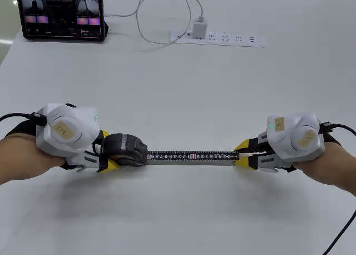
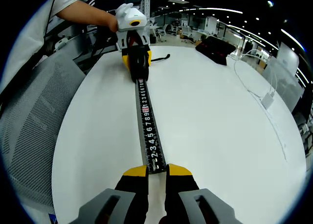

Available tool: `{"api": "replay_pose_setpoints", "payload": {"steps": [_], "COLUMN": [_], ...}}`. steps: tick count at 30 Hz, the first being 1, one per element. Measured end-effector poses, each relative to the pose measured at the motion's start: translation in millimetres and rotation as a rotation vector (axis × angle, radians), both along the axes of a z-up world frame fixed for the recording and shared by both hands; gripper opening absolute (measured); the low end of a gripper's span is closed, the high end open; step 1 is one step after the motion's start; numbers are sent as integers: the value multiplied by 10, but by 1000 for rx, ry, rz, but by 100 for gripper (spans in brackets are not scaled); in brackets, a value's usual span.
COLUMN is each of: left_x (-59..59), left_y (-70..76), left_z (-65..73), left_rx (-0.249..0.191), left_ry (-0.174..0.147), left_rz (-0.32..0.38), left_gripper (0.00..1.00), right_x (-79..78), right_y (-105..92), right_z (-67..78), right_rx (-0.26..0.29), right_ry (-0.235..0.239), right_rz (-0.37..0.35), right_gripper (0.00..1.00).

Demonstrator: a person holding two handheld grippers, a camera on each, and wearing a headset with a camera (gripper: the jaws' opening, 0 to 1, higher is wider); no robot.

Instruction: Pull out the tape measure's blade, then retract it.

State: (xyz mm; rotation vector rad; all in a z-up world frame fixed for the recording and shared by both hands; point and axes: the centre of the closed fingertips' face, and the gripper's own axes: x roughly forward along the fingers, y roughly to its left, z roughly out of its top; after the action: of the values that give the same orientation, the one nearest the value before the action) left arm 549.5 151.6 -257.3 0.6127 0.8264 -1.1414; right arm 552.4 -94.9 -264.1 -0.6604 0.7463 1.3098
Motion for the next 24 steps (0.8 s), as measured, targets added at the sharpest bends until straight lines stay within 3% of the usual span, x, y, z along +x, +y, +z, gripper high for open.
{"api": "replay_pose_setpoints", "payload": {"steps": [24], "left_x": [1], "left_y": [5], "left_z": [-5], "left_rx": [3], "left_ry": [0], "left_rz": [0], "left_gripper": [28], "right_x": [8], "right_y": [-272], "right_z": [-14], "right_rx": [-41], "right_ry": [5], "right_rz": [-16], "right_gripper": [8]}}
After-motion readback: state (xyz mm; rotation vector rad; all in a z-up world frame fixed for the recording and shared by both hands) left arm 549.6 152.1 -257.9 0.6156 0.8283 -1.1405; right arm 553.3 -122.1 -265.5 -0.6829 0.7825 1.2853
